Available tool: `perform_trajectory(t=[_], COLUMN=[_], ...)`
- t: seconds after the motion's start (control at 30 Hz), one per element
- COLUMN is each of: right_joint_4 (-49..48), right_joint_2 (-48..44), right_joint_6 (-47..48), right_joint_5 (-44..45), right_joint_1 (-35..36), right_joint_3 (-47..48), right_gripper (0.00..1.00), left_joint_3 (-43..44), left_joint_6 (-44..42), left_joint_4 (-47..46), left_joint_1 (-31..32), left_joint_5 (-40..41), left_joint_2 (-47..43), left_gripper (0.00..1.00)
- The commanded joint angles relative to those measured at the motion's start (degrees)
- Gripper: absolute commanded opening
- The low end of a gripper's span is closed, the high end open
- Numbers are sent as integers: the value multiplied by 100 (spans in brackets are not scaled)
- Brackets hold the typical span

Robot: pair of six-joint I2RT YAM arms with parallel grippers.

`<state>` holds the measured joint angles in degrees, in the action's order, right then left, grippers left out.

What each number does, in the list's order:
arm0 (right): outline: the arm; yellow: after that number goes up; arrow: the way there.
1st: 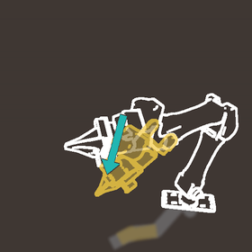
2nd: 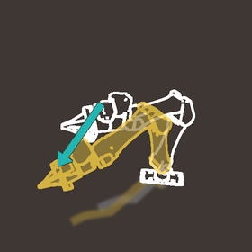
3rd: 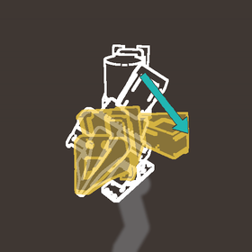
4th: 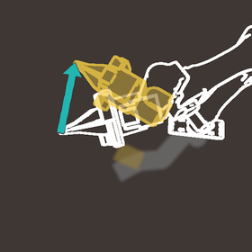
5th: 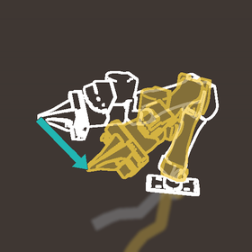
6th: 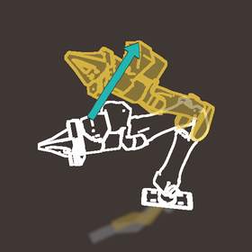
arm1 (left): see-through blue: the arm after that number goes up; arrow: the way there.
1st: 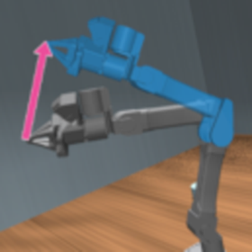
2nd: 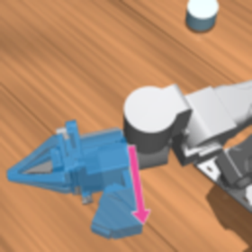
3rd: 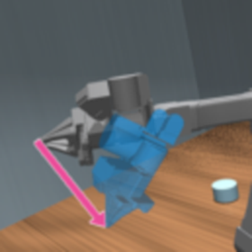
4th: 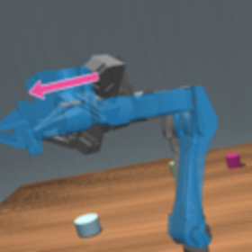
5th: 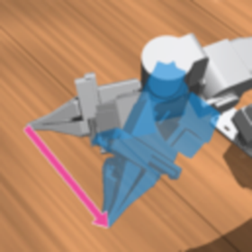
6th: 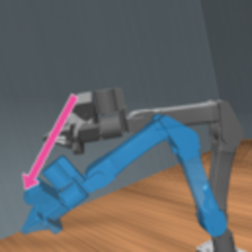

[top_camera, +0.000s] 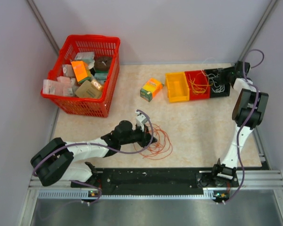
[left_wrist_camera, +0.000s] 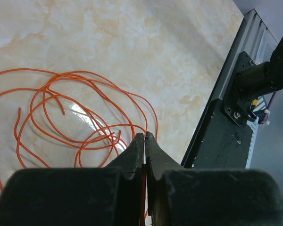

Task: Untangle the cables

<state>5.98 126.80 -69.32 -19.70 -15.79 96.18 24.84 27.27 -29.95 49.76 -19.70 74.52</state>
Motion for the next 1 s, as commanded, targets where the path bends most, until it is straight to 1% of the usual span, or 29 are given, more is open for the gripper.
perform_trajectory(t=[0.0,0.03,0.13,0.3,0.33,0.5,0.63,0.8,0.97], right_joint_4=[-71,-36,131,334,360,509,650,782,1467], right_joint_2=[230,266,319,345,345,398,56,-313,-393], right_joint_6=[-327,-363,-363,-293,-206,111,673,1525,2719], right_joint_5=[160,212,335,476,520,520,792,722,1038], right_joint_1=[111,137,190,278,296,340,340,235,252], right_joint_3=[506,568,752,814,849,964,806,604,762], right_gripper=[45,44,36,27,24,0,0,0,0], left_joint_3=[-14,-6,-14,-23,-32,-85,-58,-76,-58], left_joint_6=[-55,-55,-64,-64,-64,-64,-81,-72,-72], left_joint_4=[-300,-300,-300,-309,-309,-353,-371,-379,-380], left_joint_1=[16,16,16,16,16,25,16,16,16], left_joint_5=[-77,-77,-78,-86,-78,-77,-112,-113,-130], left_joint_2=[-43,-43,-52,-69,-78,-131,-87,-96,-78], left_gripper=[0,0,0,0,0,0,0,0,0])
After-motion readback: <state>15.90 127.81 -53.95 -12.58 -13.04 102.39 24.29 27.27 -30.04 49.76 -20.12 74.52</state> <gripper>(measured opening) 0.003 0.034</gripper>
